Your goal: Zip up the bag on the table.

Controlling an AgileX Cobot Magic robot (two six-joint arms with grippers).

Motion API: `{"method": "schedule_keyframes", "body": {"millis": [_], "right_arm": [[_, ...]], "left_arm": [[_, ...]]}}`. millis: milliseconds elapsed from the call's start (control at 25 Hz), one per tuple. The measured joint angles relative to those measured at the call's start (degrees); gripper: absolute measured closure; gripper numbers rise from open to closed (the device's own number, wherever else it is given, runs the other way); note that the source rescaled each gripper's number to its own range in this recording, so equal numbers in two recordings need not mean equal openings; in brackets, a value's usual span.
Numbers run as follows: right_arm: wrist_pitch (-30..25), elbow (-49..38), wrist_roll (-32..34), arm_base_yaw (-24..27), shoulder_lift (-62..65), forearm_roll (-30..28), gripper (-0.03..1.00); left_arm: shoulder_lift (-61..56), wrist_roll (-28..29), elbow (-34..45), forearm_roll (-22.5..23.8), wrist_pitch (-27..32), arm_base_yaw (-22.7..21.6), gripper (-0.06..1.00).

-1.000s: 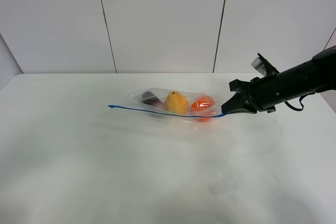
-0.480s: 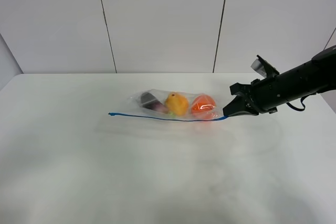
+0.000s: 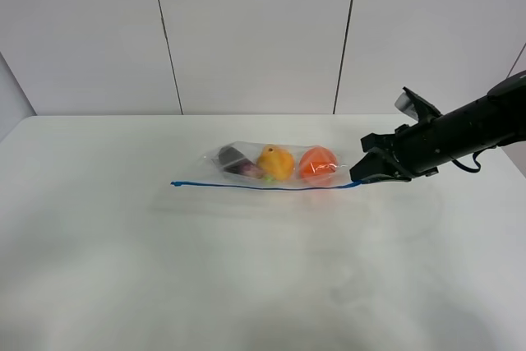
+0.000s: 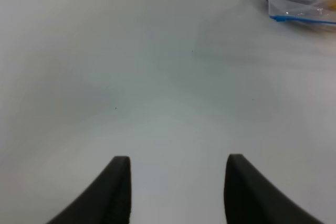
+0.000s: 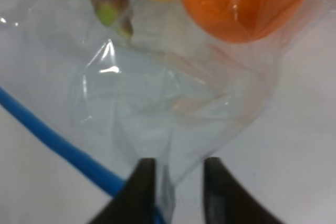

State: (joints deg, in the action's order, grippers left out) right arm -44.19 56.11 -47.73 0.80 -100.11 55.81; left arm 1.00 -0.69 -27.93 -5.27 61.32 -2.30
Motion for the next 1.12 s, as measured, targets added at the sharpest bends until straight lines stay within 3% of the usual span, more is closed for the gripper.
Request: {"method": "schedule_keyframes", "body": {"millis": [160, 280, 760, 920, 1120], "right_arm": [[1.58, 0.00, 0.00, 0.00, 0.00, 0.00, 0.11], [2.66, 0.00, 0.00, 0.00, 0.00, 0.00, -0.01], [6.09, 0.00, -1.91, 0.00, 0.00, -0.57, -0.03], [8.93, 0.00, -6.27, 0.00, 0.00, -4.11, -0.03], [16.05, 0.00, -7.17, 0.00, 0.00, -10.48, -0.03]], "left_arm": [[0.00, 0.00, 0.00, 0.00, 0.00, 0.00, 0.07], [0.00, 0.00, 0.00, 0.00, 0.00, 0.00, 0.07], [0.00, 0.00, 0.00, 0.00, 0.00, 0.00, 0.07], [0.00, 0.00, 0.00, 0.00, 0.00, 0.00, 0.07], [0.00, 0.00, 0.00, 0.00, 0.00, 0.00, 0.07]]}}
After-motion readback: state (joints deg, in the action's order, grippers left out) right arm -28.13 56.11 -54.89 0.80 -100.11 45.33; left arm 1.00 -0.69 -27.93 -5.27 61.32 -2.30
